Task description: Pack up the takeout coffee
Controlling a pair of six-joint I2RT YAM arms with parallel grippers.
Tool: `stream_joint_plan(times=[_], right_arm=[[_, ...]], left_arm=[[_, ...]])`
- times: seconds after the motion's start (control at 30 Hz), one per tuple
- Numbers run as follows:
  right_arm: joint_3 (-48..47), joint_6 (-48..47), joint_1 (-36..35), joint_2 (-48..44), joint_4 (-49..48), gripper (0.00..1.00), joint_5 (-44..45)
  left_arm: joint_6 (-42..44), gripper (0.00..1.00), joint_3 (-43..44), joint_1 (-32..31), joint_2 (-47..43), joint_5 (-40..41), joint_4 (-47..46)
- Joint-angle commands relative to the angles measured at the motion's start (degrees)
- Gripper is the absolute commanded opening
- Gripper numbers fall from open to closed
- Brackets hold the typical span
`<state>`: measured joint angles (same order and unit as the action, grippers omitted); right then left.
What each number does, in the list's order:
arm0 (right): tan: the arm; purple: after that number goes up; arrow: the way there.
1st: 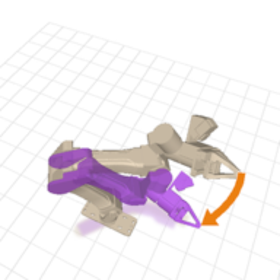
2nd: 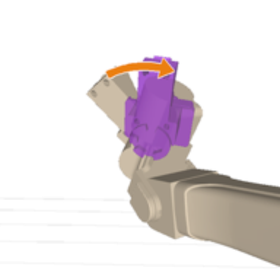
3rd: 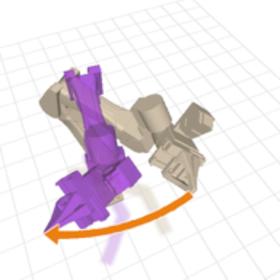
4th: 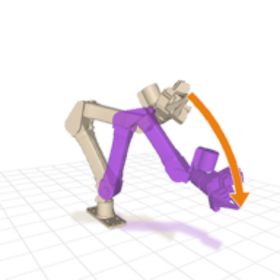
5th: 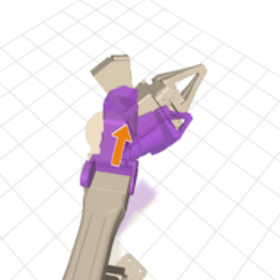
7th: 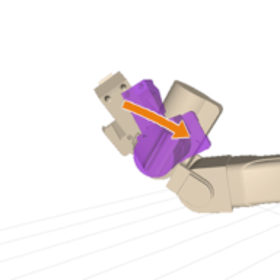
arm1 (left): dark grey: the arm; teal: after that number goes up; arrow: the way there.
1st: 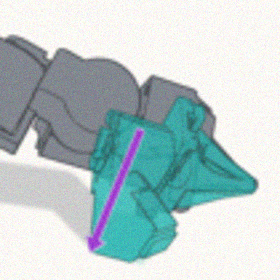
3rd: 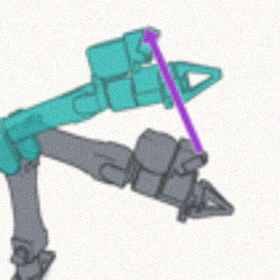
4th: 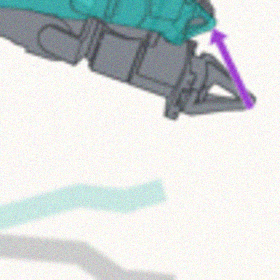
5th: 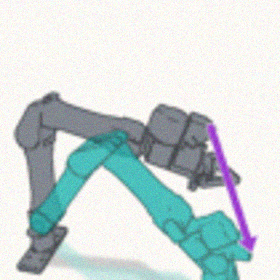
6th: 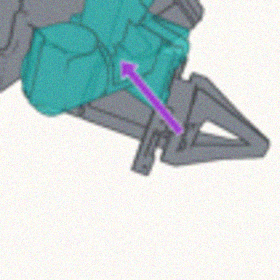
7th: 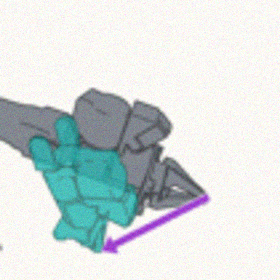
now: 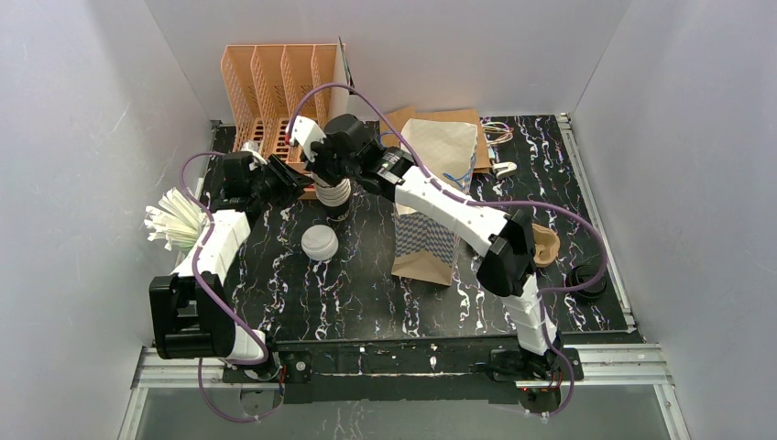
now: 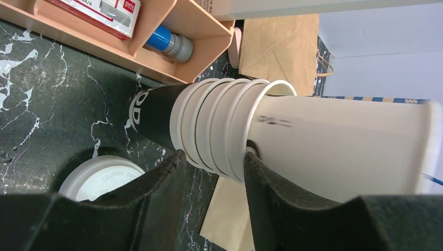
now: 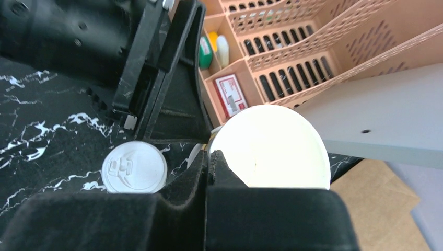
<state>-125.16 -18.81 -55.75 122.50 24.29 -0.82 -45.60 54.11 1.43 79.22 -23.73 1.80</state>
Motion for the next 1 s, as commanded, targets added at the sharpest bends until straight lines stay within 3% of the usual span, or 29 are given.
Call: stream_joint_plan(times=[0.0, 0.23, 0.6, 0.8, 0.97], right_arm=[[-3.31, 0.14, -0.24, -4.71, -3.73, 0.01, 0.48], [-10.28, -2.28, -0.38, -6.26, -2.13, 0.01, 3.69], [0.34, 5.93, -6.32, -21.0, 3.85, 0.01, -1.81], [14.25, 16.71, -10.46, -30.97, 5.96, 0.01, -5.59], [34.53, 25.4, -13.75, -40.46, 0.81, 0.01, -3.02]], left_arm=[[2.41, 0.42, 0.27, -0.64, 0.53, 2.28, 6.26], [2.71, 0.43, 1.15, -0.64, 0.42, 2.65, 7.07], [9.31, 0.53, 11.11, -0.64, -4.72, 4.31, 18.29], [14.36, 0.59, 12.35, -0.64, -12.53, 3.62, 25.71], [17.79, 0.67, 8.53, -0.64, -21.01, 1.17, 29.27]])
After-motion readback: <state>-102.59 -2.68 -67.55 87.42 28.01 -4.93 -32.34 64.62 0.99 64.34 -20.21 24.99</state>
